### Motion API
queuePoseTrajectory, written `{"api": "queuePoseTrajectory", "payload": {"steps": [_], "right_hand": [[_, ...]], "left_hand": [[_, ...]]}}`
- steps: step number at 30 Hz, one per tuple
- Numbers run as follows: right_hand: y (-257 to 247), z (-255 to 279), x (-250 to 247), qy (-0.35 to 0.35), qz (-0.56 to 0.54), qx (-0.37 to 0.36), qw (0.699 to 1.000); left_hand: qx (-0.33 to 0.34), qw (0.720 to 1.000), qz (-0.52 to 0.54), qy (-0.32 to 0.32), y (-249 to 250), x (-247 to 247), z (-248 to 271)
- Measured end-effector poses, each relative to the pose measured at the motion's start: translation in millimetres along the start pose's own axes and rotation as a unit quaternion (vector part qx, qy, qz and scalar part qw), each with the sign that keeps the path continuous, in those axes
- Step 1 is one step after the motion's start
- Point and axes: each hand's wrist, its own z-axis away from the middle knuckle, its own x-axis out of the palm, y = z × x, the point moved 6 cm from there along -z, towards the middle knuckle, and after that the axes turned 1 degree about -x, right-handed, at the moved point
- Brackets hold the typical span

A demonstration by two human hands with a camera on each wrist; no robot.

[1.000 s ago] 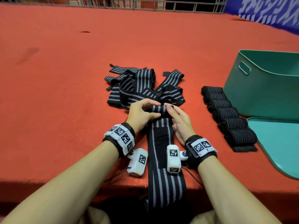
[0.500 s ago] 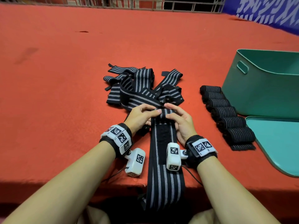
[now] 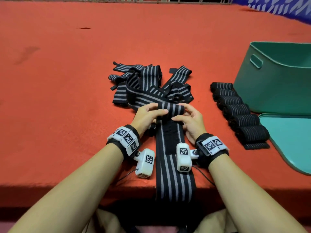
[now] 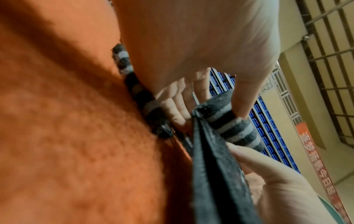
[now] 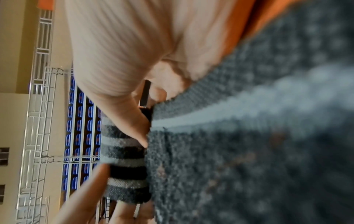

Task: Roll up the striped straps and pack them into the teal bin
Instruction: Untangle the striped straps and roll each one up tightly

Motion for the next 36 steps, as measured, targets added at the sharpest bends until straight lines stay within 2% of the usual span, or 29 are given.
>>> {"api": "queuePoseTrajectory", "payload": {"steps": [5,9,14,16,19,24,30,33,36], "right_hand": [[0,0,-3,0.021,-0.012,-0.009,1.000],[5,-2,-3,0.039,-0.008,-0.009,0.999],[-1,-2,4,0.004,-0.058,0.031,0.998],[0,-2,5,-0.013,-0.033,0.041,0.999],[3,-2,14,-0.056,0.027,0.059,0.996],[3,1,13,-0.083,-0.038,0.110,0.990],[1,8,24,-0.174,0.090,0.131,0.972],[-2,10,23,-0.167,0.083,0.134,0.973],[-5,11,20,-0.128,0.059,0.116,0.983]], "left_hand": [[-0.017,1.000,-0.008,0.007,5,4,-1],[-0.036,0.999,-0.014,-0.020,0,3,-1],[-0.011,0.997,0.072,0.020,4,-9,3],[-0.007,0.993,0.115,0.033,4,-11,3],[-0.009,0.994,0.103,0.047,5,-11,5],[0.006,0.991,0.114,0.074,7,-12,4],[0.030,0.986,0.124,0.112,24,-22,-1],[0.035,0.989,0.105,0.101,34,-23,-1],[0.039,0.990,0.103,0.085,39,-18,-2]]}}
